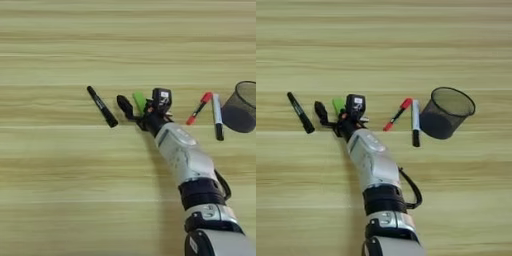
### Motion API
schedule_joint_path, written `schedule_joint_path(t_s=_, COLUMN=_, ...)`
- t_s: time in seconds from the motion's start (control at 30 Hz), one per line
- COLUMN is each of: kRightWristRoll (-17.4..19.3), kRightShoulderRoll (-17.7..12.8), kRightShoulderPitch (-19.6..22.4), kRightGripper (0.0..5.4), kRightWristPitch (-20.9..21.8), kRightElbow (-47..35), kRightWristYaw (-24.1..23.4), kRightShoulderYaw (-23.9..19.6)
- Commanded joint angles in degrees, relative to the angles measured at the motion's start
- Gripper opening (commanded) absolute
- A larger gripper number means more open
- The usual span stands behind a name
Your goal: Move the objects on the table
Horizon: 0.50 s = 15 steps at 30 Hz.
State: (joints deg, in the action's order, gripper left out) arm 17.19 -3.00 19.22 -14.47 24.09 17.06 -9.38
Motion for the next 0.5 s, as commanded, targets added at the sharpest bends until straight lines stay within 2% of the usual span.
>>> schedule_joint_path(t_s=0.03, kRightWristRoll=0.1, kRightShoulderRoll=0.8, kRightShoulderPitch=1.0, kRightGripper=5.37, kRightWristPitch=-1.1, kRightElbow=-2.1, kRightWristYaw=0.3, kRightShoulderYaw=1.4)
schedule_joint_path(t_s=0.5, kRightWristRoll=0.0, kRightShoulderRoll=1.3, kRightShoulderPitch=0.0, kRightGripper=5.37, kRightWristPitch=-2.0, kRightElbow=-4.5, kRightWristYaw=0.5, kRightShoulderYaw=3.0)
